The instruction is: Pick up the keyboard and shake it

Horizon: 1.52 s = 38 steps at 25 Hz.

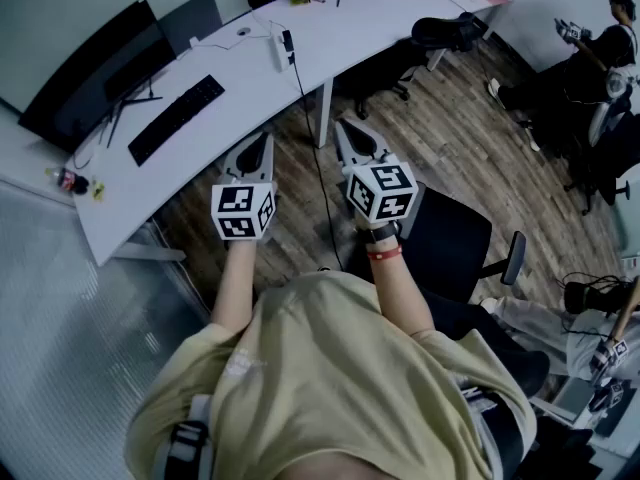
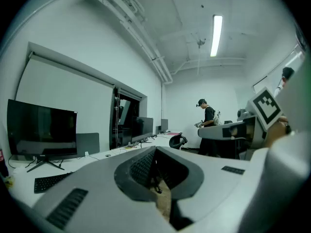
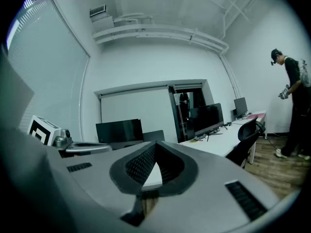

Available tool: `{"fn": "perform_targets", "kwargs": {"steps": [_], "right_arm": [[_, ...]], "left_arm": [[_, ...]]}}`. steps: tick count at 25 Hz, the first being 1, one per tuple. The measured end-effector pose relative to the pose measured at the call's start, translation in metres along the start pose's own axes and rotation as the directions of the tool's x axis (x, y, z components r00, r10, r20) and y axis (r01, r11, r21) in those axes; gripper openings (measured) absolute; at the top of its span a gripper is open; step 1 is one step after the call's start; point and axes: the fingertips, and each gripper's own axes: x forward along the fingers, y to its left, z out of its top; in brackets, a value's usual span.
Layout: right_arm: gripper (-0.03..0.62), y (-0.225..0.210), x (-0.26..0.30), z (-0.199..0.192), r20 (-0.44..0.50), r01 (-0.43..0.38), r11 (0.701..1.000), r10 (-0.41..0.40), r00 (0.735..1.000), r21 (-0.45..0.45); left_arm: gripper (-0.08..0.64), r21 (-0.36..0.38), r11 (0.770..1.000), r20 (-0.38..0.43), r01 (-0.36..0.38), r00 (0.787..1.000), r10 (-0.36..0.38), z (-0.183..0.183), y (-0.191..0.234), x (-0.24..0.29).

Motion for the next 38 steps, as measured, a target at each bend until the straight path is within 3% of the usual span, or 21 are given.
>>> {"fn": "perform_targets", "kwargs": {"steps": [4, 9, 15, 20, 27, 38], "right_arm": [[0.020, -0.018, -0.010, -0.003, 0.013, 0.039, 0.999, -0.039, 0.999, 0.039], [0.020, -0.029, -0.012, -0.018, -0.028, 0.031, 0.999, -0.030, 0.999, 0.031], [0.020, -0.023, 0.003, -0.034, -0.072, -0.008, 1.000, 0.009, 0.997, 0.005], [0.019, -0.013, 0.034, -0.046, -0.091, -0.024, 1.000, 0.024, 0.996, 0.002], [0.018, 0.001, 0.097, -0.062, -0.115, -0.037, 0.999, 0.037, 0.993, 0.003], [0.018, 0.069, 0.246, -0.044, -0.149, -0.137, 0.990, 0.130, 0.980, -0.035]], "left_arm": [[0.018, 0.010, 1.000, -0.011, 0.003, 1.000, -0.003, -0.003, -0.016, 0.007], [0.020, 0.000, 1.000, -0.009, -0.025, 1.000, 0.025, -0.009, -0.027, 0.009], [0.019, -0.033, 0.992, -0.045, -0.118, 0.992, 0.116, -0.031, -0.008, -0.007], [0.019, -0.061, 0.989, -0.046, -0.135, 0.990, 0.133, -0.042, 0.019, -0.004], [0.018, -0.061, 0.984, -0.081, -0.170, 0.983, 0.165, -0.062, 0.076, 0.024], [0.020, -0.070, 0.956, -0.061, -0.283, 0.958, 0.279, -0.039, 0.225, 0.039]]}}
